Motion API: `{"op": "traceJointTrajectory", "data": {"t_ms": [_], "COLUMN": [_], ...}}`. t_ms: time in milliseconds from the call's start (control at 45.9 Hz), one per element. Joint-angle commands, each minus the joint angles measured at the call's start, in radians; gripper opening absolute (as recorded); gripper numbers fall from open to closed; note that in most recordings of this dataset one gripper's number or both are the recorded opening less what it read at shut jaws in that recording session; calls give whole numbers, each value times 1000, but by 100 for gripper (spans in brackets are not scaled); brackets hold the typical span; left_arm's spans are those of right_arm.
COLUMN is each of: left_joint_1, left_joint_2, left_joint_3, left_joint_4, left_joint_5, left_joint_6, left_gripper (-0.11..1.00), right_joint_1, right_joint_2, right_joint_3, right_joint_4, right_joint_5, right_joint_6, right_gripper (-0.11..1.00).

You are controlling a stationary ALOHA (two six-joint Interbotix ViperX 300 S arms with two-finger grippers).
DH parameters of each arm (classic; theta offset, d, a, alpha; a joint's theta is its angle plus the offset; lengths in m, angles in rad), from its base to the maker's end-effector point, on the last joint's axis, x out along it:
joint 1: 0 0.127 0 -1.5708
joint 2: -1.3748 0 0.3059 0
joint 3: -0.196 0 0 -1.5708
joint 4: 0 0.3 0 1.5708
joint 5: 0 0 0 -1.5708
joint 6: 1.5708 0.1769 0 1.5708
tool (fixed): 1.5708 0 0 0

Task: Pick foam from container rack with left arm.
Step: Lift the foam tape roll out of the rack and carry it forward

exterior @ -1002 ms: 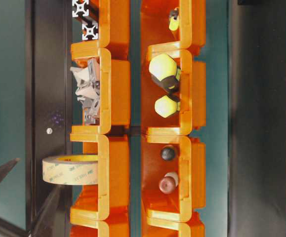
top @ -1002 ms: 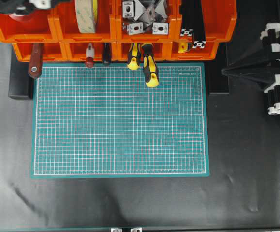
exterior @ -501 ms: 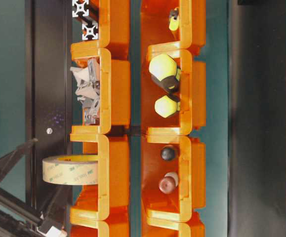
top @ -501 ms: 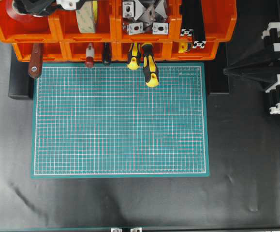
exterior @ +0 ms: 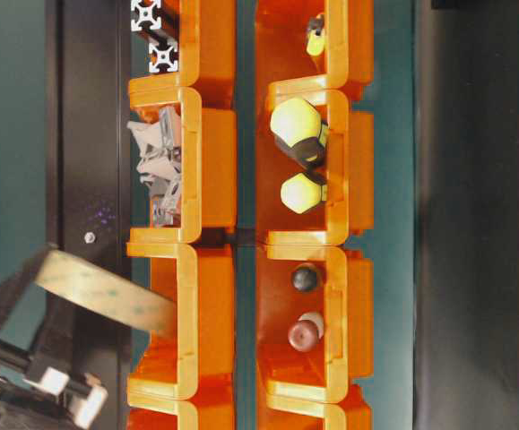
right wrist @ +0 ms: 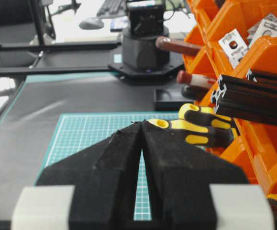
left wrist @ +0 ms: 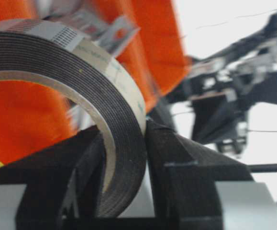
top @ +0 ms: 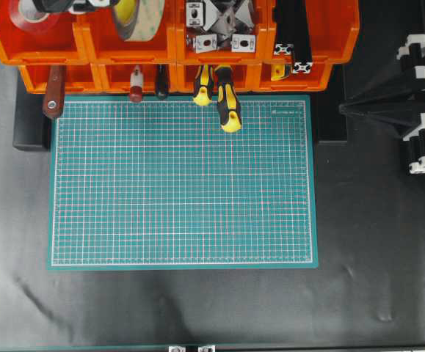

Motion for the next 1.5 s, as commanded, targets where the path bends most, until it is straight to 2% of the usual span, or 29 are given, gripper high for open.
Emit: {"op": "traceJointTrajectory", "data": {"t_ms": [0,109,218,327,501,610,762,980,1110,1481], "left_joint_1": [-32,-80,-156,-264,-403,-471,-520,-525,-525,-520], "left_joint_2": [-40,-61,-84,-95,-57,3,107,264,345,439], "left_joint_3": [-43,-67,-72,-52,-18,-26,-57,-124,-129,-117], "left_joint_4": [5,5,5,5,5,5,5,6,8,12], "left_joint_5": [-58,-61,-46,-2,129,195,287,454,520,543], "left_joint_6": [63,164,302,492,726,798,847,854,856,857], "left_gripper": [23,23,23,23,23,23,23,23,23,23], "right_joint_1": [0,0,0,0,0,2,2,0,0,2], "right_joint_2": [3,3,3,3,5,6,8,8,9,8], "right_joint_3": [-31,-31,-31,-26,-23,-20,-20,-20,-20,-20], "right_joint_4": [2,2,2,2,3,2,9,11,11,9], "right_joint_5": [-5,-5,-5,-5,-2,2,2,2,2,-5], "right_joint_6": [2,0,0,0,0,3,8,25,34,46], "right_gripper": [0,0,0,0,0,0,0,0,0,0]}}
